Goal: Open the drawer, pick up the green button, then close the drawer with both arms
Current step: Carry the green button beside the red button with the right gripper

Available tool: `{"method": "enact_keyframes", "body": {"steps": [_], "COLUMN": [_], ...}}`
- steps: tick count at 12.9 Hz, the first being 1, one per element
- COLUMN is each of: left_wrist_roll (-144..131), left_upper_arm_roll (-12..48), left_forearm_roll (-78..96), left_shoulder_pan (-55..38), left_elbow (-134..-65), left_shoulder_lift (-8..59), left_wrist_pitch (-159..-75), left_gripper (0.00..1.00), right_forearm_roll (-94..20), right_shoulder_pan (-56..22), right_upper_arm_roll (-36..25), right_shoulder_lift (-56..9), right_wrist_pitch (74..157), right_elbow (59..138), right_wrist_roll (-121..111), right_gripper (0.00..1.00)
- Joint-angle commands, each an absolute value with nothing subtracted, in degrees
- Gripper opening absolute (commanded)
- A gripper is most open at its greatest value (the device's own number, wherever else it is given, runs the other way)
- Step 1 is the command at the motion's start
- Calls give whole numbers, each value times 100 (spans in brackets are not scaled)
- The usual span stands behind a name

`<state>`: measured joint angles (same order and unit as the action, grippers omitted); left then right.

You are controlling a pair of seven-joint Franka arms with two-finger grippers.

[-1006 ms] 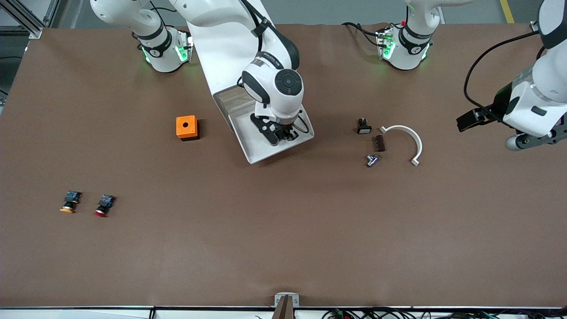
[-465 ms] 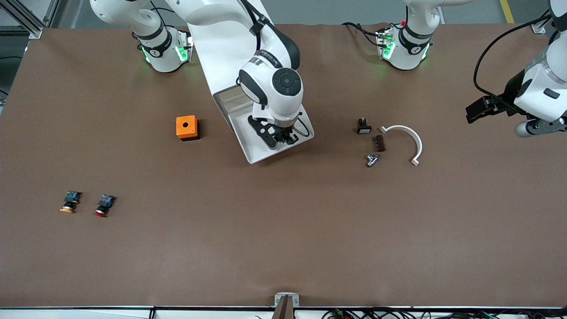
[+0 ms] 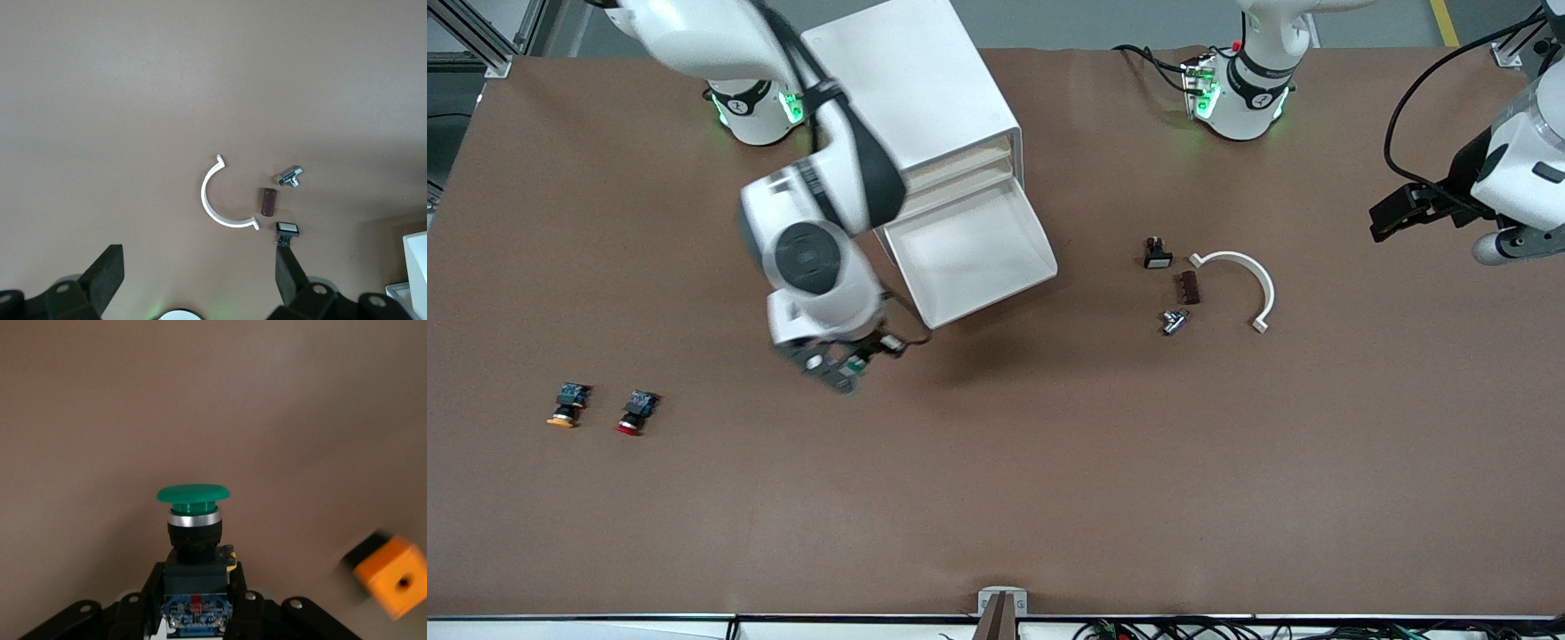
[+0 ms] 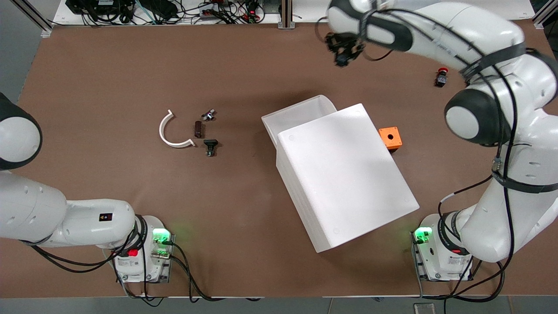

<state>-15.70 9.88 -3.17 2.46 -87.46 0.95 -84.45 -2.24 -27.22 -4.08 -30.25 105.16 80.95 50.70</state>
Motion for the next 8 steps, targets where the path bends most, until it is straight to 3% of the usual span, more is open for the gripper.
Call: {"method": "enact_keyframes", "body": {"steps": [1,5,8], "left_wrist_roll": [-1450,-1503,-1529], "left_upper_arm_roll": [1028,1055,1063], "left_forearm_roll": [-378,-378,-378], "left_shoulder_pan": [299,290,281], "left_elbow": [-8877,-8894,-8895], "left_shoulder_lift": [-97,-97,-88], "left_wrist_pitch": [-8429,-8429,-8429], "left_gripper": [100,100,100], "right_forearm_roll": [-194,-150,-141], "right_shoulder_pan": [-1849,-696,-203], "right_upper_arm_roll": [-264,-272,-264], "right_shoulder_lift": [-2813,-2952,-3374], "right_wrist_pitch": [10948,12494,13024], "right_elbow": [8690,9491,9571], "right_wrist_roll": [3399,1392,1020], "right_gripper": [0,0,0]}}
